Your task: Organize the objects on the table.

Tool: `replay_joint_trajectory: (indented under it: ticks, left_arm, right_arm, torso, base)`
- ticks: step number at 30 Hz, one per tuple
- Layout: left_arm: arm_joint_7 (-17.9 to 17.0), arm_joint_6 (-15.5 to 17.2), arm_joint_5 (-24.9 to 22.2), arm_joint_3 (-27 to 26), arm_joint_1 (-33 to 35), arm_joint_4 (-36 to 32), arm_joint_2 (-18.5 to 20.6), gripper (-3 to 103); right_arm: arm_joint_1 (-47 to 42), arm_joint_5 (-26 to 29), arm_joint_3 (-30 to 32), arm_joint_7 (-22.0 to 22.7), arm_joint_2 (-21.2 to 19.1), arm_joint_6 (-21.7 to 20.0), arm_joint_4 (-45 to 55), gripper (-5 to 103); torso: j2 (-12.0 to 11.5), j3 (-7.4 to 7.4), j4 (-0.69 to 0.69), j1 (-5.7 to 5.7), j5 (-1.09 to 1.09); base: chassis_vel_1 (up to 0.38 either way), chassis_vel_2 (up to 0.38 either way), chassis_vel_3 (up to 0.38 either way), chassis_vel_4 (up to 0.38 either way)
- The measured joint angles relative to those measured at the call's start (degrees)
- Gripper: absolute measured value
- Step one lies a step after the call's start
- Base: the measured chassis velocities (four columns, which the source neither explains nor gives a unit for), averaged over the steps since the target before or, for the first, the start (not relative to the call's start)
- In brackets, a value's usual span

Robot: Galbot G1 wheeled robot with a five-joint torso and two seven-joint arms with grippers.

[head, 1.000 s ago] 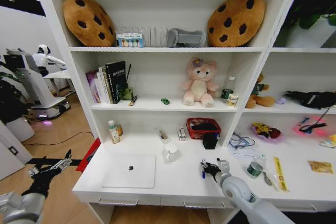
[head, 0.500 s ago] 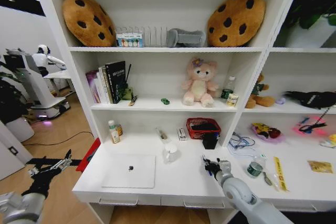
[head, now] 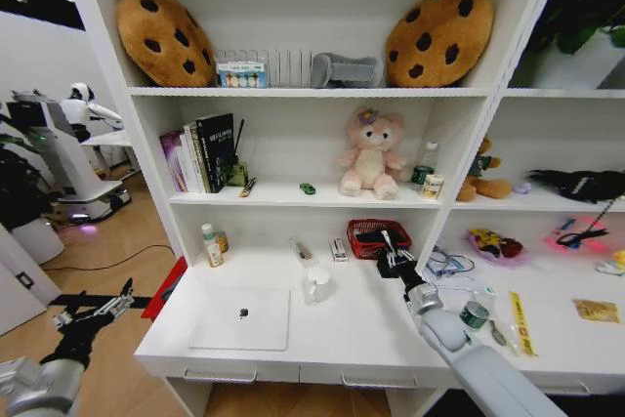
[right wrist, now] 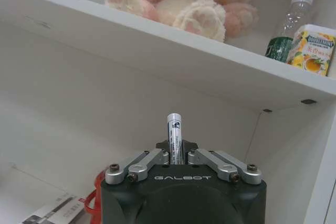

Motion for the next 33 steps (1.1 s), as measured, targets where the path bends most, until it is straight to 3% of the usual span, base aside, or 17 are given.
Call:
replay_joint_trajectory:
  ticks: [15,26,29,33]
  left_arm:
    - [0.00,0.00,0.00,0.00,0.00,0.00,0.00,100]
    - [0.00,0.00,0.00,0.00,0.00,0.00,0.00,100]
    - [0.00,0.00,0.00,0.00,0.00,0.00,0.00,100]
    - [0.00,0.00,0.00,0.00,0.00,0.00,0.00,100]
  right_arm:
    - [13.98,1.37,-5.15,-1.78,4.11,2.30,-15.77,11]
    - [14.53,1.49,-6.01,-1.46,4.77,2.40,-17.71,9]
    - [10.81,1.65,-5.06,-1.21,4.16,1.99,-14.51,25]
    - [8.16,1.93,-4.39,-0.63,3.68,1.30,-11.79,35]
  torso:
    - [0.00,0.00,0.00,0.00,0.00]
    - [0.01,0.00,0.01,0.00,0.00]
    - [0.01,-0.01,-0.01,0.00,0.00]
    - [0.01,-0.01,-0.01,0.00,0.00]
  base:
    - [0.000,0.000,0.000,0.000]
    - [0.000,0.000,0.000,0.000]
    - [0.000,0.000,0.000,0.000]
    - [0.000,0.000,0.000,0.000]
